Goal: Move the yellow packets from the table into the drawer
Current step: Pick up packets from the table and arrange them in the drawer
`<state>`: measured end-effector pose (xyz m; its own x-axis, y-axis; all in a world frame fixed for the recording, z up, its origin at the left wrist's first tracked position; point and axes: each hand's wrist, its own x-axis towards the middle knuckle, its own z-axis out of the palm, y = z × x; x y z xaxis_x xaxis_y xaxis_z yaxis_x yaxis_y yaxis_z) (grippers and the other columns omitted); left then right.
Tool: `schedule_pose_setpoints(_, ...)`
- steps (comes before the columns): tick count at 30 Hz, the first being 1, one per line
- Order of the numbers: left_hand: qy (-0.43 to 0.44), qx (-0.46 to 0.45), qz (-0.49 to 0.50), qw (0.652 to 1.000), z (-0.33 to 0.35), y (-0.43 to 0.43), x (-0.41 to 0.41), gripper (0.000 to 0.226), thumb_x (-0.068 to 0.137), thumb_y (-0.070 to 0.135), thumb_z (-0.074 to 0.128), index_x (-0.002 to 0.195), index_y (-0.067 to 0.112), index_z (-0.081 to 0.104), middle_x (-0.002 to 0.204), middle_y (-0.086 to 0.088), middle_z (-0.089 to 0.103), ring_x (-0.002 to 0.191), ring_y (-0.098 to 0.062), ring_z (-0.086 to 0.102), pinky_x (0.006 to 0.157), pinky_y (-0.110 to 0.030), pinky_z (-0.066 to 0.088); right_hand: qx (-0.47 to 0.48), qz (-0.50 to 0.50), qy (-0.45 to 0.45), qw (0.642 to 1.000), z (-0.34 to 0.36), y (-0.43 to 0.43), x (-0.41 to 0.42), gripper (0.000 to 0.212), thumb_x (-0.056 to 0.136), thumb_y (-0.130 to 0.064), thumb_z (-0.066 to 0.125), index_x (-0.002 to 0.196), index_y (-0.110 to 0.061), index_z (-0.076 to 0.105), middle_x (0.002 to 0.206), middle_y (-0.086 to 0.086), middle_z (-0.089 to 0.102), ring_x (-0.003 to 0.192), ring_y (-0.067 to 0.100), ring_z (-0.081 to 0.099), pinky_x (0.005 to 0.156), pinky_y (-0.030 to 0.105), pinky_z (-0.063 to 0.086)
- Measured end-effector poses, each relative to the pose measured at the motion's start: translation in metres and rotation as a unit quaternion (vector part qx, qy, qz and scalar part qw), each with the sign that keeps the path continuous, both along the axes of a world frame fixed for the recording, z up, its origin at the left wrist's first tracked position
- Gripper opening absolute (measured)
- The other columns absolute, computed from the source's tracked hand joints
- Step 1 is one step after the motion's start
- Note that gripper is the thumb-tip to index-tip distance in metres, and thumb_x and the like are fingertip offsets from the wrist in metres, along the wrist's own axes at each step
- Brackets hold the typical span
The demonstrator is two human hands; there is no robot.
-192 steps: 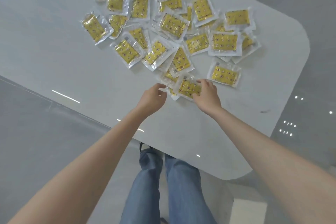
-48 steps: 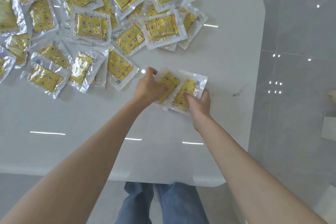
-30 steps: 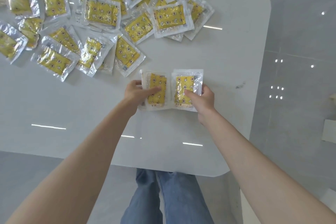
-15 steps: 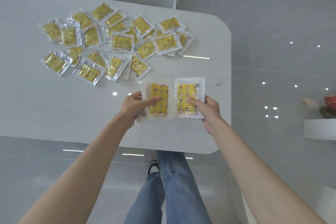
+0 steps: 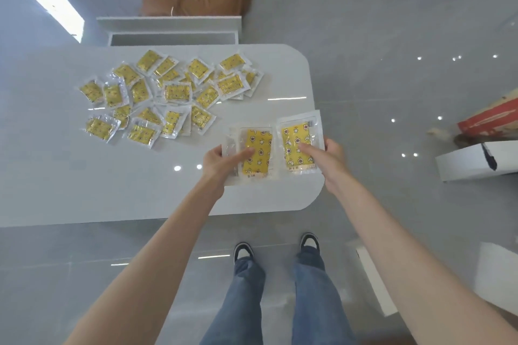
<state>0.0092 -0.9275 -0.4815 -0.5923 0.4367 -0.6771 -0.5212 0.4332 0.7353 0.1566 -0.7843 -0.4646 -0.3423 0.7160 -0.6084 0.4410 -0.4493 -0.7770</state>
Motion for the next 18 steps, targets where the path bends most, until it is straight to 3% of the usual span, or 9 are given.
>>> schedule_pose_setpoints(2, -0.009, 0.007, -0.008, 1.000, 0.004, 0.012, 0.010, 0.024, 0.070, 0.022, 0.083, 0.087, 0.013, 0.069, 0.086, -0.004, 0.074, 0.069, -0.016, 0.071, 0.064, -0.028, 0.059, 0.007, -0.007, -0.003, 1.000, 0.006, 0.008, 0.012, 0.017, 0.080, -0.012, 0.072, 0.095, -0.015, 0.066, 0.101, 0.006, 0.072, 0.094, 0.023, 0.068, 0.089, 0.040, 0.054)
schedule_pose_setpoints(4, -0.011, 0.013, -0.024, 1.000, 0.009, 0.030, 0.025, 0.020, 0.073, 0.022, 0.081, 0.086, 0.013, 0.068, 0.083, -0.003, 0.073, 0.063, -0.012, 0.071, 0.056, -0.023, 0.057, 0.010, -0.021, -0.003, 1.000, 0.012, 0.021, 0.029, 0.021, 0.082, -0.012, 0.071, 0.101, -0.012, 0.065, 0.101, 0.006, 0.071, 0.085, 0.018, 0.068, 0.075, 0.030, 0.056)
schedule_pose_setpoints(6, -0.005, 0.013, -0.043, 0.999, 0.013, 0.052, 0.038, 0.018, 0.075, 0.022, 0.079, 0.085, 0.014, 0.068, 0.085, -0.004, 0.073, 0.067, -0.014, 0.071, 0.060, -0.025, 0.057, 0.008, -0.035, -0.002, 0.999, 0.015, 0.040, 0.046, 0.023, 0.083, -0.011, 0.071, 0.105, -0.009, 0.064, 0.098, 0.005, 0.069, 0.078, 0.013, 0.066, 0.061, 0.021, 0.053)
schedule_pose_setpoints(8, 0.000, 0.009, -0.057, 0.998, 0.015, 0.076, 0.051, 0.016, 0.076, 0.023, 0.078, 0.086, 0.014, 0.068, 0.088, -0.005, 0.073, 0.075, -0.019, 0.071, 0.070, -0.030, 0.058, 0.011, -0.040, -0.005, 0.999, 0.018, 0.063, 0.060, 0.026, 0.082, -0.012, 0.071, 0.107, -0.007, 0.064, 0.098, 0.005, 0.069, 0.080, 0.014, 0.065, 0.060, 0.020, 0.050)
schedule_pose_setpoints(10, 0.002, 0.008, -0.064, 0.998, 0.017, 0.103, 0.064, 0.016, 0.078, 0.023, 0.077, 0.087, 0.013, 0.069, 0.087, -0.004, 0.073, 0.075, -0.018, 0.071, 0.071, -0.030, 0.058, 0.013, -0.036, -0.004, 0.999, 0.021, 0.089, 0.074, 0.025, 0.083, -0.012, 0.071, 0.106, -0.007, 0.064, 0.096, 0.003, 0.069, 0.079, 0.012, 0.065, 0.060, 0.018, 0.050)
schedule_pose_setpoints(13, -0.002, 0.011, -0.065, 0.998, 0.023, 0.145, 0.084, 0.024, 0.080, 0.022, 0.074, 0.099, 0.008, 0.068, 0.089, -0.004, 0.073, 0.076, -0.018, 0.071, 0.070, -0.030, 0.058, 0.012, -0.024, 0.000, 1.000, 0.031, 0.130, 0.093, 0.020, 0.084, -0.012, 0.070, 0.103, -0.011, 0.063, 0.090, -0.001, 0.067, 0.072, 0.004, 0.062, 0.049, 0.011, 0.046)
schedule_pose_setpoints(18, -0.009, 0.025, -0.054, 0.998, 0.030, 0.209, 0.112, 0.023, 0.084, 0.020, 0.070, 0.102, 0.006, 0.066, 0.094, -0.007, 0.072, 0.075, -0.018, 0.071, 0.071, -0.032, 0.060, 0.032, -0.011, -0.011, 0.999, 0.040, 0.195, 0.114, 0.022, 0.084, -0.010, 0.069, 0.104, -0.009, 0.062, 0.098, 0.004, 0.067, 0.083, 0.016, 0.063, 0.064, 0.021, 0.050)
